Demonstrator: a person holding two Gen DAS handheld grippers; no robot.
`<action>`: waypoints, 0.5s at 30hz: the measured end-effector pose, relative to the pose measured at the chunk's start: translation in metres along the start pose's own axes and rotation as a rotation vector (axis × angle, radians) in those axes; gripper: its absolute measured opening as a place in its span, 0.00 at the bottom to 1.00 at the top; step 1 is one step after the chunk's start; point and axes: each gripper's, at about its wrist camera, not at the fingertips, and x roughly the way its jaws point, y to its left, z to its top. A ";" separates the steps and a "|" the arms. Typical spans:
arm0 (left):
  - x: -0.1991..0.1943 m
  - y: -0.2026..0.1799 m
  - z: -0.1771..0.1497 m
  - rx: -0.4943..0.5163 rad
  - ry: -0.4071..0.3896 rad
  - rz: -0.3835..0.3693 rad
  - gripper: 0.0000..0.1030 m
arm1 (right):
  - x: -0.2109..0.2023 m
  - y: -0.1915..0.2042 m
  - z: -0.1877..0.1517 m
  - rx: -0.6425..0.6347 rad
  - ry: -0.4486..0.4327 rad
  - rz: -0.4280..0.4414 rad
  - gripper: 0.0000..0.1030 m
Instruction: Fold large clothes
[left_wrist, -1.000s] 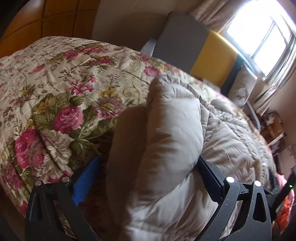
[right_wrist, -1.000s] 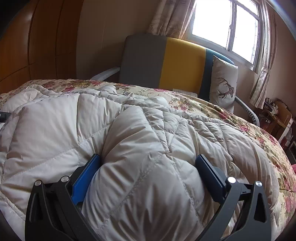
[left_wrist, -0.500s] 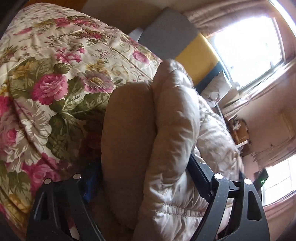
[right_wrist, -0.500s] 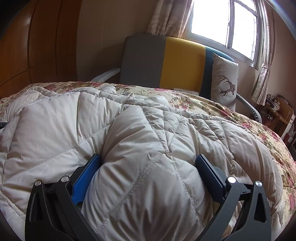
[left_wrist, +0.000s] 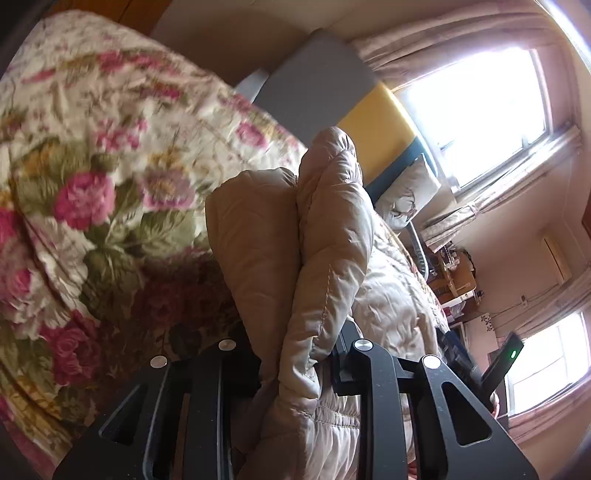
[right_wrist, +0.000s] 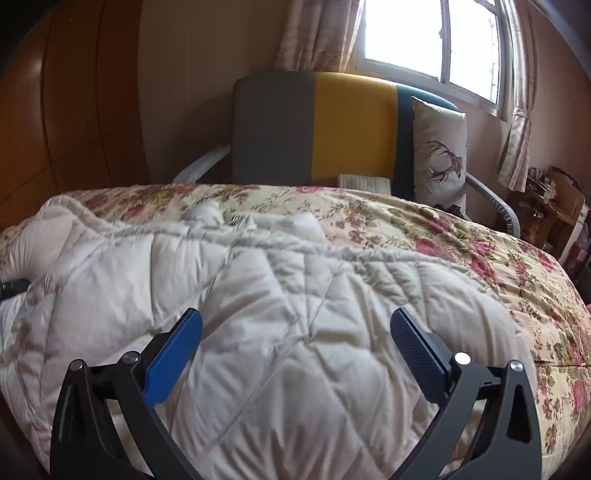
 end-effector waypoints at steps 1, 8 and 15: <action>-0.002 -0.003 0.000 0.009 -0.008 -0.002 0.24 | 0.002 -0.003 0.007 0.011 0.004 -0.019 0.98; -0.010 -0.014 0.005 0.009 -0.030 -0.031 0.24 | 0.073 0.000 0.018 -0.026 0.140 -0.148 0.98; -0.019 -0.032 0.011 -0.019 -0.044 -0.075 0.23 | 0.073 -0.005 0.012 -0.021 0.152 -0.137 0.98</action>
